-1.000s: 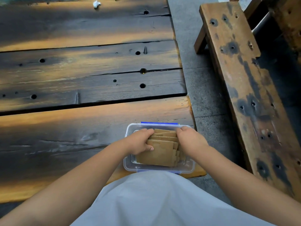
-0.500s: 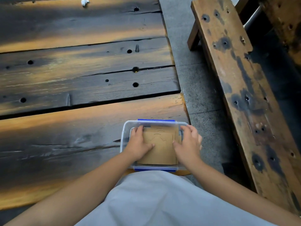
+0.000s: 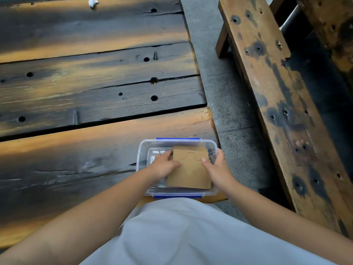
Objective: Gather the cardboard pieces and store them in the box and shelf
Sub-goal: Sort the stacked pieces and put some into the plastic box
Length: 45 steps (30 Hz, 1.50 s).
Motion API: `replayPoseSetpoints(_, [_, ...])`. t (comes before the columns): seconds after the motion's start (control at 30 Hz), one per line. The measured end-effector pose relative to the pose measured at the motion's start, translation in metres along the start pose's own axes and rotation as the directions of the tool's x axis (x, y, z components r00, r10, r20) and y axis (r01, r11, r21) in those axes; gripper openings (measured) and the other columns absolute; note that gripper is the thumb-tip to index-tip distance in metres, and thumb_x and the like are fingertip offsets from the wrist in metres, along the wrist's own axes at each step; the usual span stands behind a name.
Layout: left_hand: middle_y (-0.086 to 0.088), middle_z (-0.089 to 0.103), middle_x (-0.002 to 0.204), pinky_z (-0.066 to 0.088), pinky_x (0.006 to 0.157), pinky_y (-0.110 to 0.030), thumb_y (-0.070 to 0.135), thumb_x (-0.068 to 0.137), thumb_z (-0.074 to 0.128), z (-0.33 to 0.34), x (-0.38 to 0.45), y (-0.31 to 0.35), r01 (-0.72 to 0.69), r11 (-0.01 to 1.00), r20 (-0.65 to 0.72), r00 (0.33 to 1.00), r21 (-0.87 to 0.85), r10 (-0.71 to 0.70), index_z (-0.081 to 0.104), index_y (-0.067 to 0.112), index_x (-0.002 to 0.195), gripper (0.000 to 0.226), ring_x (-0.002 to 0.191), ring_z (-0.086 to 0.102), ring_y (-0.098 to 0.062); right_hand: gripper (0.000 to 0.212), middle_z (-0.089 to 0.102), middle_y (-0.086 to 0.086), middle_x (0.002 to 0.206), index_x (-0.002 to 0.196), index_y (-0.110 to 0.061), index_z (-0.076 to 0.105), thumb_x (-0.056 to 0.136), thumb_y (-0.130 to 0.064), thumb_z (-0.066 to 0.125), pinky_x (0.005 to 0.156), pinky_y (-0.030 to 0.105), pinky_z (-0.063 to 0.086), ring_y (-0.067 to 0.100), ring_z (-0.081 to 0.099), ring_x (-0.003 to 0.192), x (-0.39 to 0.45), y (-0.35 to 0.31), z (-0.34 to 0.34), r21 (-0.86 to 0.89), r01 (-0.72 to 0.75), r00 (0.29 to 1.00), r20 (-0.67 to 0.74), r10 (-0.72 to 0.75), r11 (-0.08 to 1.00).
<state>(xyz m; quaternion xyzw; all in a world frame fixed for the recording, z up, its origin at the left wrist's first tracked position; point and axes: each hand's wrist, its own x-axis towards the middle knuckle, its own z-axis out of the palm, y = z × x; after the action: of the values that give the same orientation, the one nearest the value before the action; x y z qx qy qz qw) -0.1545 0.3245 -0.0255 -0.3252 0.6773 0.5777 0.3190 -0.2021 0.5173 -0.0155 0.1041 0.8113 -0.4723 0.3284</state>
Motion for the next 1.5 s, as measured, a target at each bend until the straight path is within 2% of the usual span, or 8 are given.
replayPoseSetpoints(0.2, [-0.005,0.062,0.117,0.052,0.073,-0.032,0.033,0.088,0.060,-0.004,0.003,-0.001,0.080,0.996,-0.009,0.997,0.037,-0.080,0.050,0.017,0.125,0.041,0.096,0.061,-0.020,0.065,0.047,0.002,0.137,0.141,-0.025,0.032,0.086,-0.033,0.065,0.104,0.044,0.040,0.021,0.047,0.124,0.003,0.002,0.002,-0.062,-0.016,1.000,-0.024,0.015,0.998])
replayPoseSetpoints(0.3, [-0.002,0.064,0.097,0.045,0.064,-0.026,0.036,0.089,0.058,-0.013,0.000,0.000,0.078,0.972,0.005,0.997,0.224,-0.081,0.055,0.014,0.112,0.032,0.080,0.059,-0.014,0.068,0.041,0.004,0.141,0.143,-0.024,0.029,0.086,-0.031,0.066,0.107,0.045,0.038,0.023,0.043,0.128,0.004,0.005,0.003,-0.105,-0.025,0.999,-0.040,0.021,0.994])
replayPoseSetpoints(0.43, [-0.003,0.060,0.106,0.047,0.071,-0.026,0.030,0.090,0.058,-0.019,-0.005,-0.002,0.038,0.952,-0.093,0.996,0.303,-0.010,0.054,0.017,0.103,0.019,0.083,0.061,-0.018,0.078,0.024,0.006,0.153,0.150,-0.019,0.022,0.087,-0.033,0.066,0.111,0.042,0.030,0.027,0.032,0.138,0.003,0.007,0.006,-0.167,-0.039,0.995,-0.099,0.022,0.985])
replayPoseSetpoints(0.5, [-0.003,0.055,0.111,0.045,0.067,-0.022,0.026,0.091,0.059,-0.021,-0.012,0.000,-0.033,0.941,-0.129,0.988,0.338,0.082,0.055,0.014,0.114,0.027,0.081,0.059,-0.017,0.085,0.010,0.002,0.161,0.153,-0.019,0.014,0.087,-0.038,0.065,0.116,0.047,0.024,0.027,0.020,0.146,0.001,0.007,0.008,-0.213,-0.037,0.991,-0.130,0.009,0.976])
replayPoseSetpoints(0.63, [-0.007,0.045,0.142,0.034,0.092,-0.022,0.034,0.091,0.060,-0.031,-0.033,0.002,-0.196,0.851,-0.146,0.942,0.488,0.301,0.044,0.013,0.140,0.056,0.121,0.050,-0.022,0.091,-0.002,-0.002,0.164,0.153,-0.024,0.011,0.083,-0.053,0.062,0.115,0.052,0.016,0.027,0.010,0.148,-0.010,0.005,0.009,-0.403,0.029,0.977,-0.181,-0.111,0.915])
replayPoseSetpoints(0.97, [-0.011,0.016,0.160,0.027,0.115,-0.047,0.064,0.079,0.047,-0.058,-0.078,0.021,-0.373,0.369,0.034,0.742,0.851,0.670,0.023,0.024,0.149,0.084,0.145,0.017,-0.029,0.099,-0.003,0.001,0.164,0.152,-0.029,0.013,0.070,-0.080,0.037,0.117,0.050,0.009,0.022,-0.004,0.150,-0.057,-0.002,0.027,-0.780,0.112,0.925,-0.144,-0.351,0.616])
replayPoseSetpoints(1.23, [-0.014,0.019,0.158,0.025,0.114,-0.050,0.071,0.077,0.035,-0.077,-0.098,0.020,-0.473,0.040,0.299,0.617,0.880,0.728,0.025,0.024,0.149,0.086,0.145,0.017,-0.033,0.101,-0.004,0.000,0.164,0.152,-0.032,0.010,0.068,-0.084,0.031,0.117,0.049,0.008,0.021,-0.003,0.150,-0.134,0.009,0.062,-0.727,-0.066,0.895,-0.346,-0.281,0.684])
replayPoseSetpoints(1.5, [-0.008,0.010,0.162,0.023,0.114,-0.054,0.073,0.077,0.036,-0.034,-0.129,0.014,-0.584,-0.235,0.569,0.493,0.777,0.658,0.018,0.030,0.151,0.087,0.147,0.009,-0.032,0.103,-0.005,-0.001,0.164,0.151,-0.036,0.005,0.066,-0.088,0.030,0.117,0.050,0.010,0.024,-0.001,0.150,-0.215,0.044,0.074,-0.595,-0.285,0.808,-0.570,-0.145,0.752])
